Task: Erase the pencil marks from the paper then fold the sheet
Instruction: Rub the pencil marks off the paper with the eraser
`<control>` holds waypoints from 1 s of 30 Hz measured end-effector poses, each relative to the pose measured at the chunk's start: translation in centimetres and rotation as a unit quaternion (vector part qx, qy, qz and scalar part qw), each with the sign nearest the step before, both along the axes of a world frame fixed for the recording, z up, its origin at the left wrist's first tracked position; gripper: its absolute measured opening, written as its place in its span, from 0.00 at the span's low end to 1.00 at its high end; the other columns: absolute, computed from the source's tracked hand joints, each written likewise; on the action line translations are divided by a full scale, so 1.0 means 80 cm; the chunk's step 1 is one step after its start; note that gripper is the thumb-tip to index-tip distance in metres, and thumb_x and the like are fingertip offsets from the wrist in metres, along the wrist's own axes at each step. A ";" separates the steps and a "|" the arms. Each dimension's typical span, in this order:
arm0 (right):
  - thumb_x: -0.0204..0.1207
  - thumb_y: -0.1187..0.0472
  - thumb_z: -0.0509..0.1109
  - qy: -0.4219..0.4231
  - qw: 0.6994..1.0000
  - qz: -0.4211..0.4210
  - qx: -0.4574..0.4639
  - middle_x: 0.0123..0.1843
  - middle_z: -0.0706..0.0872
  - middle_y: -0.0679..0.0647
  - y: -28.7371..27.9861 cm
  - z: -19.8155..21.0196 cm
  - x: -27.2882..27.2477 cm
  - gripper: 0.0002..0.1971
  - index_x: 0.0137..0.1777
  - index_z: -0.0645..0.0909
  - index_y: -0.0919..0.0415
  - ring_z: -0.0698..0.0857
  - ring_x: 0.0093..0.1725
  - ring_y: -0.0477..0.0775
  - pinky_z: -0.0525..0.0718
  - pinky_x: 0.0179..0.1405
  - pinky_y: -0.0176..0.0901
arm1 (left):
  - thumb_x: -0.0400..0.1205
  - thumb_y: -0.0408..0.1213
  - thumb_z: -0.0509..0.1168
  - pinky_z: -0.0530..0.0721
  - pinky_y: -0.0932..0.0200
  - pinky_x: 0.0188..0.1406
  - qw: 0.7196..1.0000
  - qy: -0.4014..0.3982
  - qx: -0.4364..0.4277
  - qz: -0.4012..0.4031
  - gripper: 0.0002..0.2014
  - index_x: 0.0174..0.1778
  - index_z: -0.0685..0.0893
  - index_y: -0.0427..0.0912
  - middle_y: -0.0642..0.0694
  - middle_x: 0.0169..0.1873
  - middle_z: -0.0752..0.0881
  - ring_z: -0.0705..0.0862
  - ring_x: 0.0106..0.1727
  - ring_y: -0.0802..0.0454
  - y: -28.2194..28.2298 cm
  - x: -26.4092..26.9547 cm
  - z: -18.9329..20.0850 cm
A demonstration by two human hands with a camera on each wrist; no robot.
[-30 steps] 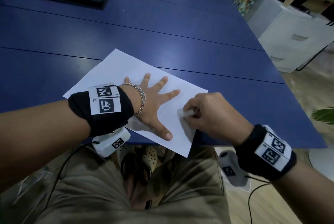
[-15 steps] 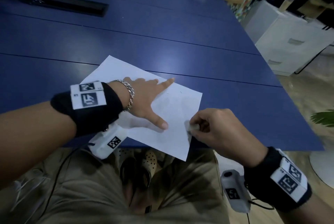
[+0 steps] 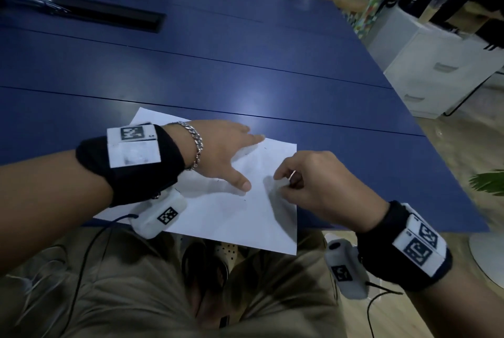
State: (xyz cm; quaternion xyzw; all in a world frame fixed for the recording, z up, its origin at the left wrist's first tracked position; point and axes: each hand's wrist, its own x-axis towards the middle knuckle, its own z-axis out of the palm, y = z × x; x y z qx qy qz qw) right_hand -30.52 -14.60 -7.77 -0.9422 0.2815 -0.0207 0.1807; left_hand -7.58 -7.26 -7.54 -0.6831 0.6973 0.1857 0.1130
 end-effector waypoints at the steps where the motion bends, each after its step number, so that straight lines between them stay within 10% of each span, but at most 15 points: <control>1: 0.75 0.56 0.75 0.010 1.000 0.007 0.007 0.46 0.85 0.41 0.001 -0.003 0.003 0.06 0.50 0.89 0.46 0.86 0.41 0.39 0.87 0.45 0.42 | 0.73 0.77 0.67 0.58 0.36 0.88 1.000 -0.016 0.019 0.001 0.57 0.92 0.44 0.62 0.51 0.92 0.48 0.53 0.91 0.41 -0.002 -0.004 -0.002; 11: 0.74 0.57 0.79 0.001 1.000 0.014 -0.017 0.41 0.88 0.41 -0.037 0.008 0.033 0.11 0.57 0.91 0.51 0.85 0.39 0.38 0.81 0.41 0.25 | 0.67 0.83 0.65 0.46 0.19 0.84 0.996 -0.024 0.080 0.042 0.63 0.88 0.31 0.70 0.60 0.89 0.30 0.35 0.91 0.33 -0.006 0.001 -0.024; 16: 0.76 0.59 0.77 0.007 1.000 -0.002 -0.029 0.40 0.90 0.45 -0.062 0.006 0.060 0.06 0.52 0.91 0.54 0.88 0.40 0.45 0.88 0.46 0.44 | 0.63 0.86 0.65 0.44 0.17 0.83 0.994 -0.006 0.091 0.056 0.64 0.85 0.29 0.75 0.61 0.88 0.26 0.30 0.90 0.35 -0.007 0.007 -0.030; 30: 0.72 0.60 0.71 0.059 0.995 0.049 -0.067 0.42 0.89 0.48 -0.048 0.008 0.075 0.09 0.50 0.90 0.53 0.86 0.41 0.52 0.88 0.43 0.50 | 0.61 0.86 0.66 0.47 0.08 0.77 0.989 -0.003 0.113 0.092 0.63 0.81 0.28 0.82 0.63 0.86 0.23 0.26 0.86 0.25 -0.005 0.003 -0.024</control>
